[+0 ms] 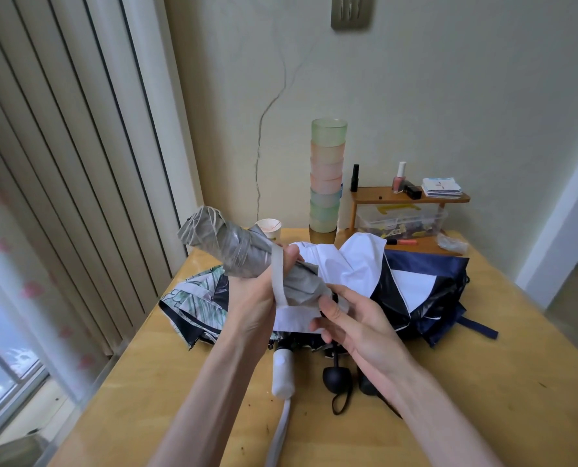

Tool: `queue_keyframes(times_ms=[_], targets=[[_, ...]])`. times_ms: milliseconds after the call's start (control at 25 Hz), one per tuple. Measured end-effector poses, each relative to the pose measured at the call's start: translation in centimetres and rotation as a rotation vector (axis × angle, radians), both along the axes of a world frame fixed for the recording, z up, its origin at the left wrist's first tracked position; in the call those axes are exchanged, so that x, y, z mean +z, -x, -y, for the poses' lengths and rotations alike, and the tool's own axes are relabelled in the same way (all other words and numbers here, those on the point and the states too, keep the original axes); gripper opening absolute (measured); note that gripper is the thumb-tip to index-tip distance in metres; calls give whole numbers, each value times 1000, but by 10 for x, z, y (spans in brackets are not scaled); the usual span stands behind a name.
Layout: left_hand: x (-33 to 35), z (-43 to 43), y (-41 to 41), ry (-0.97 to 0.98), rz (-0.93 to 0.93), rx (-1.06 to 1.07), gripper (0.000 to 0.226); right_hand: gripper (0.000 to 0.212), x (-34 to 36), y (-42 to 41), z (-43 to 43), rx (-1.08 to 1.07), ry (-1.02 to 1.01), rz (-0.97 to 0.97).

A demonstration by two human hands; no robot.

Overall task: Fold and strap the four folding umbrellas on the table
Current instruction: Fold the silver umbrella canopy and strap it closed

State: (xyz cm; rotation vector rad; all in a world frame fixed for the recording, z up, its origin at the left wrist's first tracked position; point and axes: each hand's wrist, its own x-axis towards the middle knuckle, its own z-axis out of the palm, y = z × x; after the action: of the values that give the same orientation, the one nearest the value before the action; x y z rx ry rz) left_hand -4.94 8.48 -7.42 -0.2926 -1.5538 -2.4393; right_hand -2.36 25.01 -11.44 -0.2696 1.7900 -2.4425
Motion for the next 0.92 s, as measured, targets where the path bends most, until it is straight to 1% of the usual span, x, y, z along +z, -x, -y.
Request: queue_keyframes(times_ms=[120, 200, 360, 480, 600, 680, 760, 880, 920], targets=[[1, 0, -3, 48, -51, 2, 17, 32, 1, -5, 5, 26, 11, 56], [2, 0, -5, 36, -70, -6, 16, 33, 3, -8, 9, 55, 28, 87], [2, -1, -3, 27, -51, 54, 20, 39, 1, -6, 11, 10, 13, -18], [3, -1, -3, 5, -60, 29, 16, 30, 1, -5, 11, -29, -46, -56], [4, 1, -4, -54, -87, -83, 12, 30, 6, -8, 12, 24, -7, 24], [1, 1, -4, -52, -82, -116, 9, 30, 10, -8, 13, 61, 0, 83], [0, -1, -6, -51, -51, -101, 5, 31, 11, -7, 14, 92, 0, 143], [2, -3, -10, -59, 24, -64, 14, 29, 13, -8, 17, 162, 26, 223], [5, -5, -12, -63, 36, -61, 12, 29, 14, -9, 17, 181, 37, 233]])
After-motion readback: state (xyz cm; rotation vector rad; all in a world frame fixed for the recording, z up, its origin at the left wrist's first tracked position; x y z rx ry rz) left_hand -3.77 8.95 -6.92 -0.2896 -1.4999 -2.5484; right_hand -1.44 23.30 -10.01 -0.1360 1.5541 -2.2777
